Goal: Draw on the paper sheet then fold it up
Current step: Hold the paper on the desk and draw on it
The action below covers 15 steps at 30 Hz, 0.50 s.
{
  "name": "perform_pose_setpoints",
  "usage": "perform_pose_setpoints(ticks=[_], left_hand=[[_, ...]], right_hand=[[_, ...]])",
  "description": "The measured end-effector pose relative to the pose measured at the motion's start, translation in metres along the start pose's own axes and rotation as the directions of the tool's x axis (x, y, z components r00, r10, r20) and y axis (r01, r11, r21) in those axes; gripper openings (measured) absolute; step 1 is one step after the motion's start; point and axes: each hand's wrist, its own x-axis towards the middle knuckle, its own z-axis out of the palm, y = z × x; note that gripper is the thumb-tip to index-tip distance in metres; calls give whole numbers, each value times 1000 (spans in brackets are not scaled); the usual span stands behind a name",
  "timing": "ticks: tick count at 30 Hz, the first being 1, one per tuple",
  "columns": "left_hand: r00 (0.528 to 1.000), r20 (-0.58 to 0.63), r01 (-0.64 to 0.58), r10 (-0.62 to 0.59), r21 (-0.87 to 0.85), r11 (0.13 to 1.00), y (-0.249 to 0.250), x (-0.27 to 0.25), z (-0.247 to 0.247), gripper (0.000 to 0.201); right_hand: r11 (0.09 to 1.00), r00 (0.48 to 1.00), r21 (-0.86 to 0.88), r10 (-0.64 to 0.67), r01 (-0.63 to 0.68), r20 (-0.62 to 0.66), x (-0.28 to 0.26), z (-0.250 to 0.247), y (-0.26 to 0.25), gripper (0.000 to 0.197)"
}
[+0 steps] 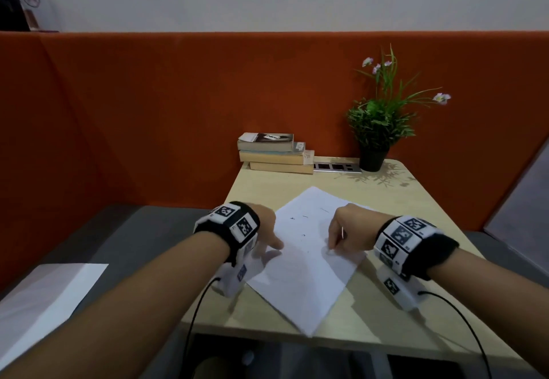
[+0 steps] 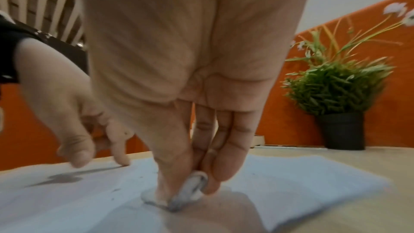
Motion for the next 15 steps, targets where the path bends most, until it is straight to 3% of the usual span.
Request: perform_pose_setpoints(ticks=[3,7,11,15], left_hand=[[987,-126,-91,101,89,992,1,7,2,49],[966,-105,-242,236,-54,969,-1,17,20,77],[965,-91,-252,245,-67,966,-7,21,34,92],[978,-84,-193,191,-5,981,3,15,37,103]], right_hand=[[998,998,68,-7,12,-70,-2,-5,8,15],[991,995,114,-60,69,-82,-10,0,1,20],[989,991,105,-96,105,-91,-8,15,-8,20],[996,994,88,-21,31,-111,1,19,-8,20]])
